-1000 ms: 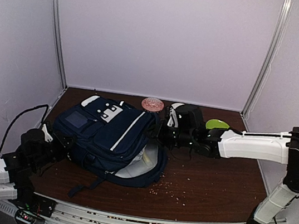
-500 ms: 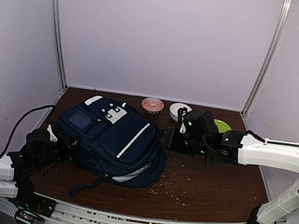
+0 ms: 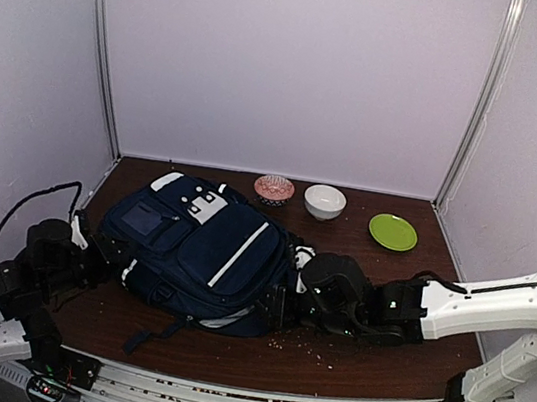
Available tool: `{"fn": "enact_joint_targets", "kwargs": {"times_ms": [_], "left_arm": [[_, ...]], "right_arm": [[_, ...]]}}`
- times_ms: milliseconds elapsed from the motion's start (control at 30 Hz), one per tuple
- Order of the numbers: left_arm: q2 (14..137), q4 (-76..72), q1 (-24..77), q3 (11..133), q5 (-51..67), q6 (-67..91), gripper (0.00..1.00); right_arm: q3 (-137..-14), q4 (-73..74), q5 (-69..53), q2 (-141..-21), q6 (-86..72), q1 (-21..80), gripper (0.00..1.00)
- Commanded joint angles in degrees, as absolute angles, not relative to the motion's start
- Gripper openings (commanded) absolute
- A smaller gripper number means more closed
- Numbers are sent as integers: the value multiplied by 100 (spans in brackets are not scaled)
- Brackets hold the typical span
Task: Pack the student bag
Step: Adjust the student bag at the center of the board.
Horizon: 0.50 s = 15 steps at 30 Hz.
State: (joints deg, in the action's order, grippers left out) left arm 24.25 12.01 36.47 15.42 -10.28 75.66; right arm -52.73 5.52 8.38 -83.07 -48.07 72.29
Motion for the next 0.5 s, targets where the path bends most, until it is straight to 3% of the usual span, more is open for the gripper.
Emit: {"fn": "enact_joint_targets", "kwargs": {"times_ms": [0,67,200,467], "left_arm": [[1856,3655,3636,2246,-952,7539,86],[1737,4429,3630,2381,-956,7606,97],[1611,4747,3633,2026,-753,7830,98],[1741,3406,3639,1101,-295,8205,98]], "right_arm": [[-5417,161,774,-8514,-4722,7258,54],[-5465,192,632,-8757,-4782,7265,54],[-5174,-17,754,-8824,-5034,7262,54],[-4843,87,1114,-8539,-5177,7216,54]]}}
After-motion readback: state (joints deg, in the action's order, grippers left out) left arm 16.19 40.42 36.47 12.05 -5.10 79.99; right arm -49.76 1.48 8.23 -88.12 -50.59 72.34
